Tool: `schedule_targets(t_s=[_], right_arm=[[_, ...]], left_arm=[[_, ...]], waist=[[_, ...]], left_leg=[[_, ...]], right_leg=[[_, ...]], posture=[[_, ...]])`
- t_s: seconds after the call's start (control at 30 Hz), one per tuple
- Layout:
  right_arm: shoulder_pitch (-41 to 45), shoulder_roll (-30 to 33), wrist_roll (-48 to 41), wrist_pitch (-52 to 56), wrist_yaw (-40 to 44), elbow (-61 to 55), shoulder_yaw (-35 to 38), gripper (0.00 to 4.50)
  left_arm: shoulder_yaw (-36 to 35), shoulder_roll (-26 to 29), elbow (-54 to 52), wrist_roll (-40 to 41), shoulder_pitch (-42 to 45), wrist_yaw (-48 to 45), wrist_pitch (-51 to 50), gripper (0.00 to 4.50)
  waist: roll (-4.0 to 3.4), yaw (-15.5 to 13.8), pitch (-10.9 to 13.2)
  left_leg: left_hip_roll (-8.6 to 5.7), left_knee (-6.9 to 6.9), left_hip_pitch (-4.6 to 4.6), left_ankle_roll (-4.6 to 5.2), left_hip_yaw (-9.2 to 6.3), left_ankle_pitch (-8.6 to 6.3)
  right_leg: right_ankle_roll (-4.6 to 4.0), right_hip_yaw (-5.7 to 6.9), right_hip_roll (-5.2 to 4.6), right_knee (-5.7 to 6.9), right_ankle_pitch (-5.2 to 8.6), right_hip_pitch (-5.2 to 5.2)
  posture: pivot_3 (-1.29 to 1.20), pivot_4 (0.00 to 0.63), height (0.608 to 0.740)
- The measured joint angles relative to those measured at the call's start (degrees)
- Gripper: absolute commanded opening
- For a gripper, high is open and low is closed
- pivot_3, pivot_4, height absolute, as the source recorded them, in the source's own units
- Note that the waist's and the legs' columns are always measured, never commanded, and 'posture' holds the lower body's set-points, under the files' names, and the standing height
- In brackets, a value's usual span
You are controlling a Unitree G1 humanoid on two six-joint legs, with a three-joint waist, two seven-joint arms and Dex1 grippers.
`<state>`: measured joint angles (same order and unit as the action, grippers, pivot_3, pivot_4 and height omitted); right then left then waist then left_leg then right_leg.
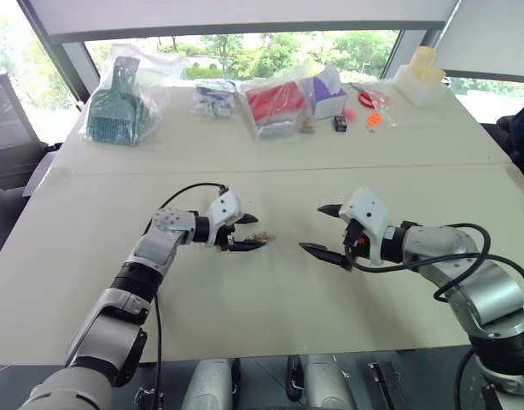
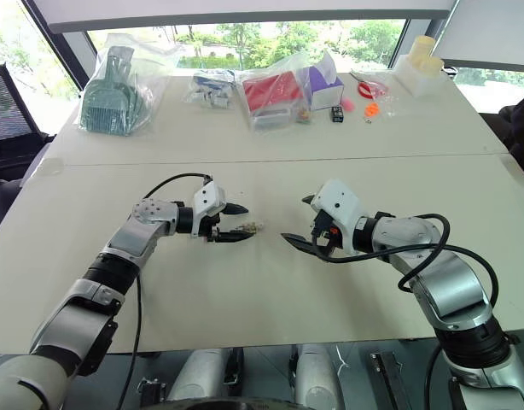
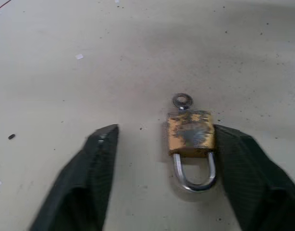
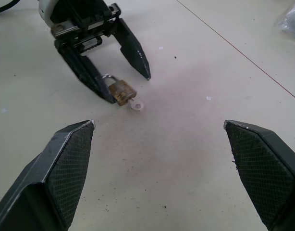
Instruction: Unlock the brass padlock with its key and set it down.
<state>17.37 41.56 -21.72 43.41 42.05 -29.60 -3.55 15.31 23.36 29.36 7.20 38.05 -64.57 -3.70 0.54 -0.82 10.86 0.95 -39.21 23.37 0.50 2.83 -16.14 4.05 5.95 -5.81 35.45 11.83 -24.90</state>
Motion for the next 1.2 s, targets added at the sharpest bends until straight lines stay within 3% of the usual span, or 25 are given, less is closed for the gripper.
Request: schedule_targets(t_s=[0.07,0.1,0.33,0.73,1.07,1.2], right_arm=[[0.0,0.0,0.0,0.0,0.1,0.0,0.0,4.5],[0.1,0.0,0.0,0.0,0.1,0.0,0.0,4.5],[2.1,0.0,1.5,-2.0,0.5,0.9,-1.6,4.5],[12.3,-3.2,25.7,-30.5,-2.6,19.1,-16.6,4.5],[16.5,-9.1,34.6,-42.3,-4.4,27.7,-18.8,4.5],[16.5,-9.6,36.2,-44.3,-4.4,28.2,-19.1,2.63]], left_arm=[[-0.2,0.2,0.0,-0.3,-0.2,-0.3,0.6,0.93],[-0.3,0.2,0.0,-0.4,-0.2,-0.5,0.7,0.75],[-0.4,0.9,-0.6,-0.4,-0.4,-1.6,0.5,0.76],[-3.3,4.1,-7.2,5.1,5.2,-9.4,-12.3,0.76],[-3.2,3.9,-7.2,5.2,7.6,-10.3,-12.9,0.76],[-3.2,3.8,-7.2,5.2,7.6,-10.3,-12.9,0.76]], waist=[[0.0,0.0,0.0],[0.0,0.0,0.0],[0.0,0.0,0.0],[0.0,0.1,0.0],[0.0,0.2,0.0],[0.0,0.2,0.0]], left_leg=[[0.0,0.0,0.0,0.0,0.0,0.0],[0.0,0.0,0.0,0.0,0.01,0.0],[0.0,0.0,-0.01,0.0,0.01,0.0],[-0.04,-0.01,0.04,0.0,0.11,0.01],[-0.03,-0.01,0.04,-0.02,0.15,0.02],[-0.03,-0.01,0.04,-0.02,0.15,0.02]], right_leg=[[0.0,0.0,0.0,0.0,0.0,0.0],[0.0,0.0,0.0,0.0,0.0,0.0],[0.0,0.0,0.01,0.01,0.0,0.0],[0.03,-0.01,0.03,0.0,-0.01,-0.05],[0.02,0.0,0.07,0.01,-0.01,-0.05],[0.02,0.0,0.08,0.02,-0.01,-0.04]], posture=[[0.0,0.15,0.74],[0.0,0.15,0.74],[0.0,0.15,0.74],[0.0,0.15,0.74],[0.0,0.15,0.74],[0.0,0.15,0.74]])
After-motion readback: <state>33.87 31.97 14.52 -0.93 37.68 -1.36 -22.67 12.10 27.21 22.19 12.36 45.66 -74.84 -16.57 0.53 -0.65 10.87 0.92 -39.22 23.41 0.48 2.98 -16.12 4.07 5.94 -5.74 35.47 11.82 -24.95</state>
